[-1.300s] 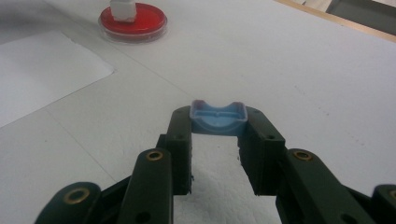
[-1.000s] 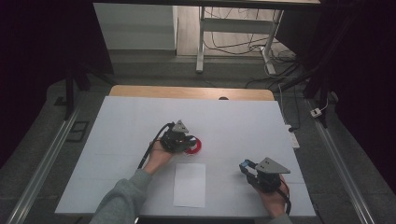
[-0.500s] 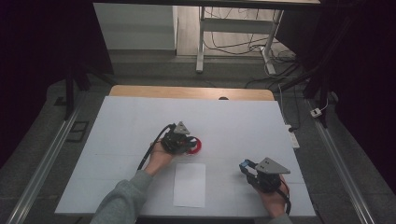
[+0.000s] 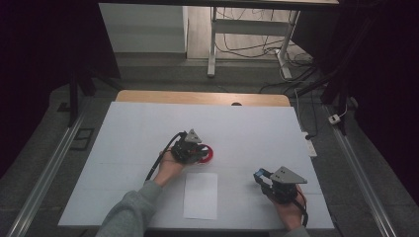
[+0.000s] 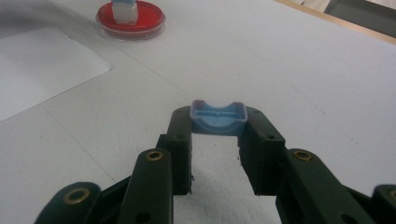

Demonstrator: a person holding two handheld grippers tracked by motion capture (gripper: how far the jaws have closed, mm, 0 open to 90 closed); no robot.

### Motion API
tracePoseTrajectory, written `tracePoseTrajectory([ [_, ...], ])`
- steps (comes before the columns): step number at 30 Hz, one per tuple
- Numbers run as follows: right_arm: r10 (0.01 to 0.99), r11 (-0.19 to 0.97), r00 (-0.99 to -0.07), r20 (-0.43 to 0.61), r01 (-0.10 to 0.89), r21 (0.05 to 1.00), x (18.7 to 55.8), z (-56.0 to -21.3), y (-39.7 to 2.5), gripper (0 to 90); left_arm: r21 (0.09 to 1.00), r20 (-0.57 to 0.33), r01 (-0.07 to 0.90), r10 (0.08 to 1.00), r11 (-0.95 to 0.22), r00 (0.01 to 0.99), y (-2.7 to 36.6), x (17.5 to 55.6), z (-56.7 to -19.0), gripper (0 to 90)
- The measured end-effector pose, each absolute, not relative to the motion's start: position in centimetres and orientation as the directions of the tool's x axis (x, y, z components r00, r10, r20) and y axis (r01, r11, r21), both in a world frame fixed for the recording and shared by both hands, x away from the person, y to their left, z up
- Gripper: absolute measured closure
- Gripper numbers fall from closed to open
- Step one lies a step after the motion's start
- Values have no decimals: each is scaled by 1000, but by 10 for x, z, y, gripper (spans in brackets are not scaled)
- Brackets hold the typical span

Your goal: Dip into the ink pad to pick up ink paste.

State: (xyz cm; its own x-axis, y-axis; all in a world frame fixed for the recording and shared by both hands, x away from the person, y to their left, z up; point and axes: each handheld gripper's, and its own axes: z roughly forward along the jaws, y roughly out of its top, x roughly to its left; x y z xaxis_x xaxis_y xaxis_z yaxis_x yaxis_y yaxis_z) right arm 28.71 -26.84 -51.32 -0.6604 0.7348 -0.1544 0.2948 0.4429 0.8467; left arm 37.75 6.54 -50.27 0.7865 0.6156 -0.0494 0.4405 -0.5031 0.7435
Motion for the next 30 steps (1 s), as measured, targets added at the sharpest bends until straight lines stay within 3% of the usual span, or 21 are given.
tracePoseTrajectory([
  [30, 738, 442, -657, -153, 299, 846, 288, -512, -270, 656, 769, -69, 459, 656, -445, 752, 89, 382, -489, 753],
])
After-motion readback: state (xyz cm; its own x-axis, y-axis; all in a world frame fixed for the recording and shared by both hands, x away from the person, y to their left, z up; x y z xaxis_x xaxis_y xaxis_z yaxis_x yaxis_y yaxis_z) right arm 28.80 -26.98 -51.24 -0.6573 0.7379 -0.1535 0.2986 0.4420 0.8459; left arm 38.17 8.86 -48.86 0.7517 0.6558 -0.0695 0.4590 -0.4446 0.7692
